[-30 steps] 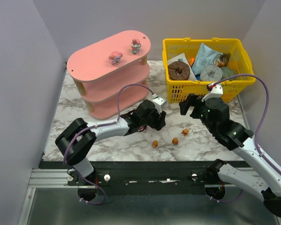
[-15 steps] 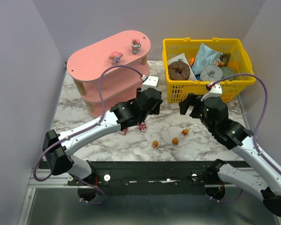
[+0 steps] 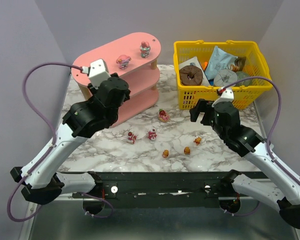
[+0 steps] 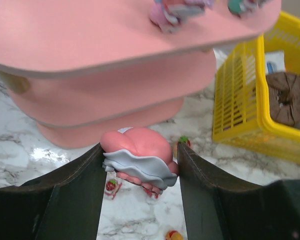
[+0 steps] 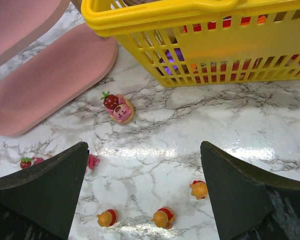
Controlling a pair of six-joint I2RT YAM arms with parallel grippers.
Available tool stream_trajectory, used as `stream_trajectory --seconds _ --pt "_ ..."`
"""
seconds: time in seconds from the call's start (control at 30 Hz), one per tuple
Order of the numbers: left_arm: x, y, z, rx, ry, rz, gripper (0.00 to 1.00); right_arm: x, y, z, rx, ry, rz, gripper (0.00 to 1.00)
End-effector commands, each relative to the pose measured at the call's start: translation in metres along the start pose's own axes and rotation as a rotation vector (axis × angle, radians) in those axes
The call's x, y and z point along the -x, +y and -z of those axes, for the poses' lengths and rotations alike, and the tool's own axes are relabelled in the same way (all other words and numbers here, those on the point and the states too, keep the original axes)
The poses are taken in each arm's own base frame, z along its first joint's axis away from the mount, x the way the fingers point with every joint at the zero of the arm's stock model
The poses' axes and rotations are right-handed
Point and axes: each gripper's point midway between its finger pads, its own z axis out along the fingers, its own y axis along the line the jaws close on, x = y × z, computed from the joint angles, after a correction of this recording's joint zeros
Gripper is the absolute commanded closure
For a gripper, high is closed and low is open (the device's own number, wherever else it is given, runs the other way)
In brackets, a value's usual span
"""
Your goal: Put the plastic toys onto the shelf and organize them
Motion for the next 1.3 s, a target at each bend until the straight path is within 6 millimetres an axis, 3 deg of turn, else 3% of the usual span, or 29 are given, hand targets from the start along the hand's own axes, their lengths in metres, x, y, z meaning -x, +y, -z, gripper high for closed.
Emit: stream_trajectory --seconds 0.0,0.1,0.3,0.7,0.93,1.27 --pt "0.045 0.046 -0.008 0.167 -0.115 0.075 1.00 0.002 0.003 -0.003 0.010 -0.011 -0.019 0.00" --pt "0.068 0.060 -0.016 0.207 -0.157 0.118 1.00 0.003 0.001 -0.003 0.002 -0.011 -0.014 0.00" --pt "0.091 0.074 -0.037 0.284 -0.203 0.168 1.00 0.003 0.001 -0.004 0.000 -0.011 -0.006 0.00" --pt "0.088 0.084 -0.061 0.324 -0.187 0.226 1.00 -0.004 0.001 -0.009 0.002 0.013 0.001 0.00" --pt "0.080 0.087 -0.076 0.274 -0.133 0.245 0.86 -0.003 0.002 -0.008 0.007 0.007 -0.003 0.00" --pt "0.082 0.089 -0.075 0.228 -0.117 0.283 0.60 -0.006 0.003 -0.010 0.015 0.012 -0.007 0.00"
